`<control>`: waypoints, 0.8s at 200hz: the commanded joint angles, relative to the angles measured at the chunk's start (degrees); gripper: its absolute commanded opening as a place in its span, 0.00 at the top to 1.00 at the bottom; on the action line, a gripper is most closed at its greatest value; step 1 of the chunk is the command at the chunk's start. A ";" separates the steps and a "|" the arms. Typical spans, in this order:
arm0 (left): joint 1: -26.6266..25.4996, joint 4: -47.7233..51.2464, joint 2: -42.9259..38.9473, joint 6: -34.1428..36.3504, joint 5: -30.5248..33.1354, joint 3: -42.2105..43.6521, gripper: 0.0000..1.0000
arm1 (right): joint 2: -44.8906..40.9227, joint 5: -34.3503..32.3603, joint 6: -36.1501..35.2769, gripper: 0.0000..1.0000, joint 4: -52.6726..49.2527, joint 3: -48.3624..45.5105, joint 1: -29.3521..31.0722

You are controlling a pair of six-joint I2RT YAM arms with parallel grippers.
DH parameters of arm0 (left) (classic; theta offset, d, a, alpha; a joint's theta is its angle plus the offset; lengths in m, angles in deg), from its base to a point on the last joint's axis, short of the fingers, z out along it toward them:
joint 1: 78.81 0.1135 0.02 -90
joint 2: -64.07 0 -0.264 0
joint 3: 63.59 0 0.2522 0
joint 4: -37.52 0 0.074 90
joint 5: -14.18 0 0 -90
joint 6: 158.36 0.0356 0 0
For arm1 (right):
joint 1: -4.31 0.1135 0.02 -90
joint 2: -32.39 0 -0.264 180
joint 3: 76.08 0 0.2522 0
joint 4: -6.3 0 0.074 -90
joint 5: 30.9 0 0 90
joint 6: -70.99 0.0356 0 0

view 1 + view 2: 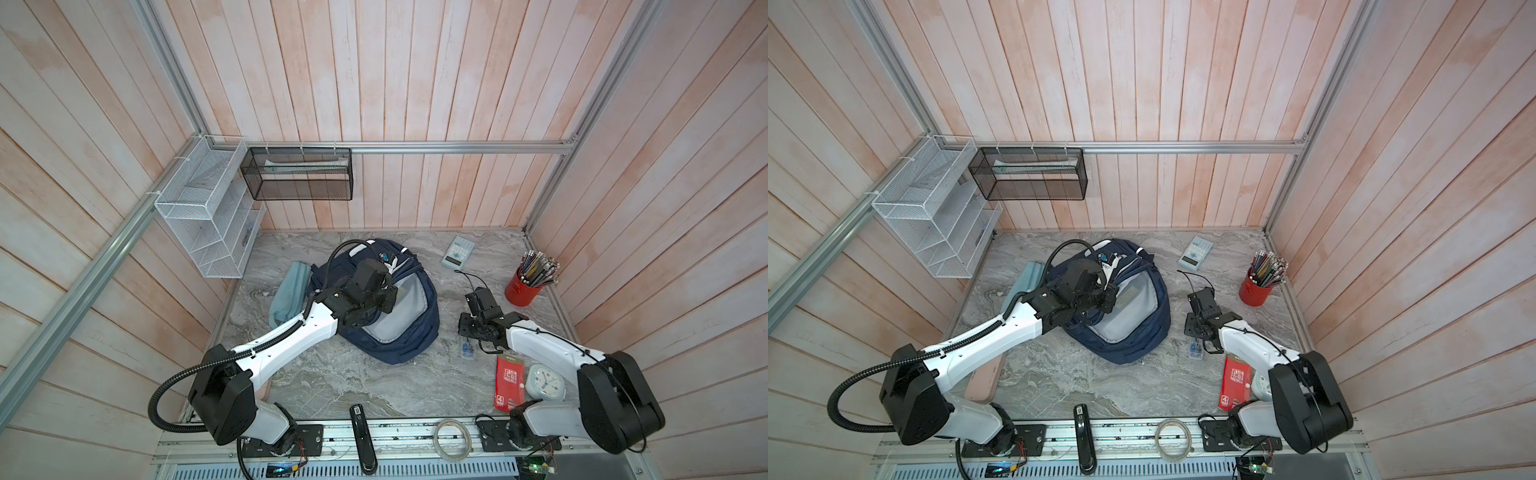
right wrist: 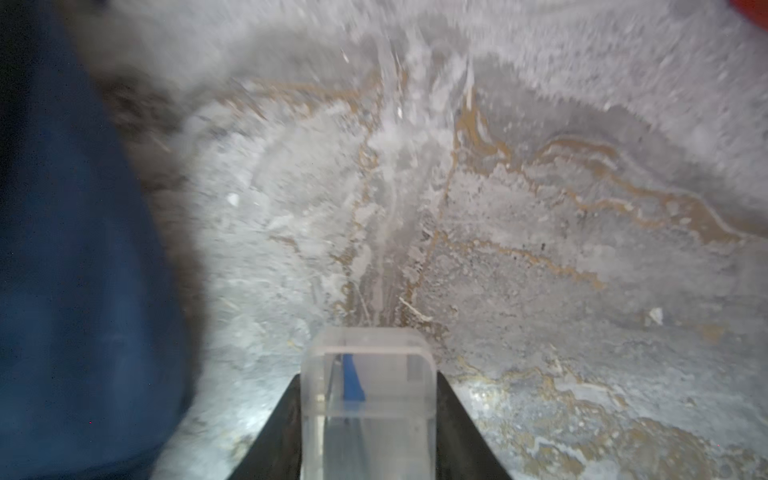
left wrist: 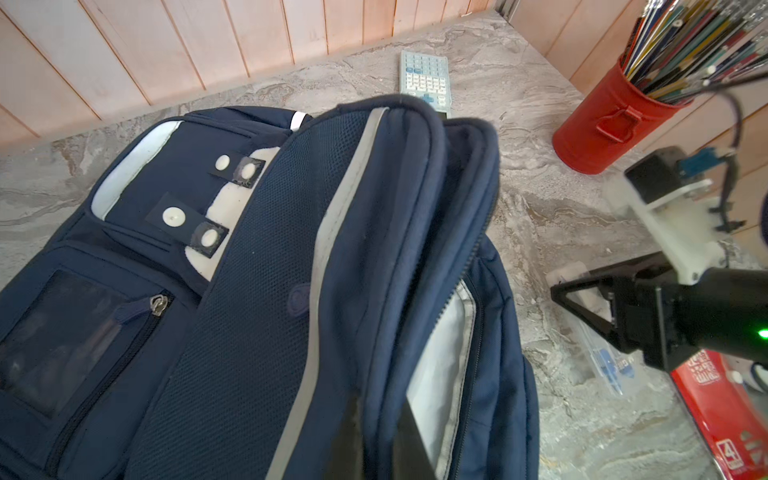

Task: Pack the student bag
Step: 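Lower the clear pen box into the open backpack and release with right gripper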

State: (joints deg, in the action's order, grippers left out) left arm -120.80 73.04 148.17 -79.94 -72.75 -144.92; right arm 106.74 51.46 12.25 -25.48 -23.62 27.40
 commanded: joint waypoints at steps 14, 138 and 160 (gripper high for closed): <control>0.00 -6.24 -0.64 -1.87 -5.77 -2.81 1.00 | -2.73 8.11 -0.18 0.67 1.70 6.93 1.32; 6.58 -11.11 -1.01 -4.49 -20.93 -6.62 1.00 | 34.81 21.47 17.19 0.46 31.17 33.37 13.36; 6.95 -13.70 -1.79 -5.78 -21.29 -3.32 1.00 | 32.07 24.35 21.21 0.22 41.84 28.02 13.12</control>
State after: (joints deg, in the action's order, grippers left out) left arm -113.83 71.18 148.26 -84.55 -89.27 -148.94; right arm 141.78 70.80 28.17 0.79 8.23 39.47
